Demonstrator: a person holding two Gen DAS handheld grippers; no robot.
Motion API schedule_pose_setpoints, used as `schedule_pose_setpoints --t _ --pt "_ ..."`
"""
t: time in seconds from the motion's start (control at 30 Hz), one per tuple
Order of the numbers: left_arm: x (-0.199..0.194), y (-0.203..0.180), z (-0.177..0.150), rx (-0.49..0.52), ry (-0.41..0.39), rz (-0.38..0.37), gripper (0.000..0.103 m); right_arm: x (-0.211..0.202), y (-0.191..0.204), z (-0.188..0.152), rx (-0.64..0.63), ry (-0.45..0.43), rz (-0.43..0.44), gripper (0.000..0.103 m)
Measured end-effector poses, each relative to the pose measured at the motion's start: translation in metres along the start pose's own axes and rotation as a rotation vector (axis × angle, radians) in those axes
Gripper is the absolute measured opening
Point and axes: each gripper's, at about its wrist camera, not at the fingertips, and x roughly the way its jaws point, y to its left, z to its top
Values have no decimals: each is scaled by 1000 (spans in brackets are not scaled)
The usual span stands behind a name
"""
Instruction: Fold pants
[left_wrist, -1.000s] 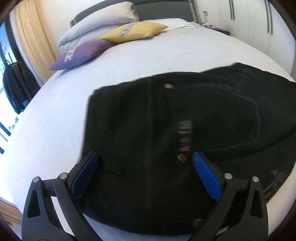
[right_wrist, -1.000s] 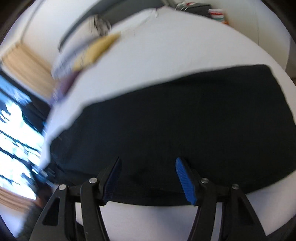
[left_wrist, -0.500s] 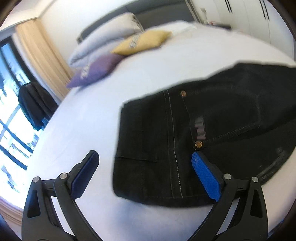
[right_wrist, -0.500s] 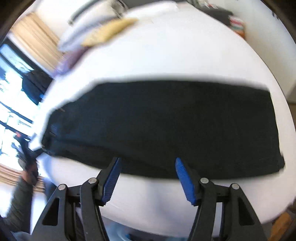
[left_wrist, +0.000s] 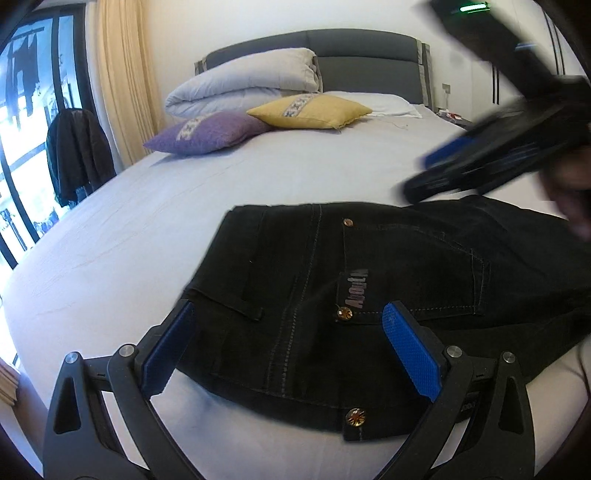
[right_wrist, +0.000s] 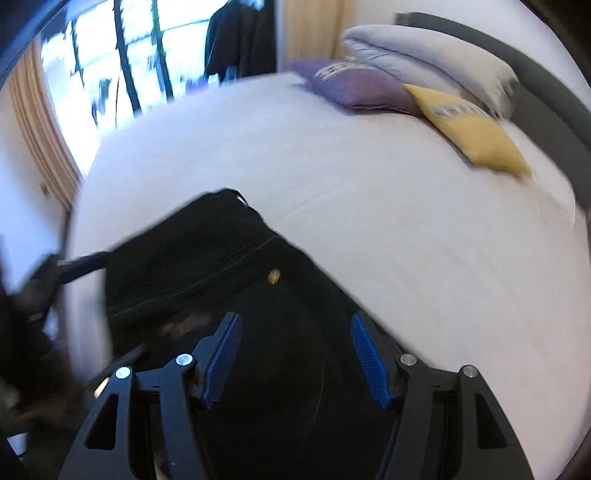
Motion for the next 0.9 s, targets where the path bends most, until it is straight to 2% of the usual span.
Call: schedule_pose_setpoints --t 0.13,0.17,0.2,0.23,0.27,0.3,0.33,0.4,0.47,0.57,0.6,0.63,0.7,0.73,0.8,0.9 --pt "13 -2 -2 -12 5 12 103 56 0 13 -62 106 -39 64" --pt "18 -2 -3 -19 16 14 103 72 -1 12 -81 157 -52 63" --pt "24 -2 -5 -24 40 19 103 82 -6 11 -78 187 -24 57" --pt "30 -3 -6 -21 65 21 103 86 -10 13 -76 177 -2 54" --pt "38 -6 -9 -9 105 16 103 87 -12 18 -76 170 -1 38" --pt "42 -8 -12 0 122 15 103 89 -13 21 -77 170 -31 1" --pt "42 -8 -13 0 111 17 103 95 -14 25 -79 177 -80 3" --pt "44 -8 -14 0 116 15 103 99 -27 32 -10 173 -51 3" --pt "40 -8 -18 -2 124 8 103 100 -30 29 7 162 -61 5" --pt "39 -10 -20 9 127 12 103 85 -39 26 57 103 -90 14" --pt "37 -9 -21 5 123 17 103 79 -52 28 128 75 -115 14" --pt "33 -8 -22 -4 112 22 103 67 -72 26 230 54 -85 14" --pt "29 -6 -19 -18 82 11 103 46 -92 22 315 25 -23 14" --pt "24 -4 -20 -27 56 -1 103 39 -94 20 281 27 7 14" --pt "16 -2 -22 -49 25 -7 103 29 -74 13 93 94 40 14" --pt "16 -3 -23 -50 29 10 103 46 -56 -8 -3 220 76 14"
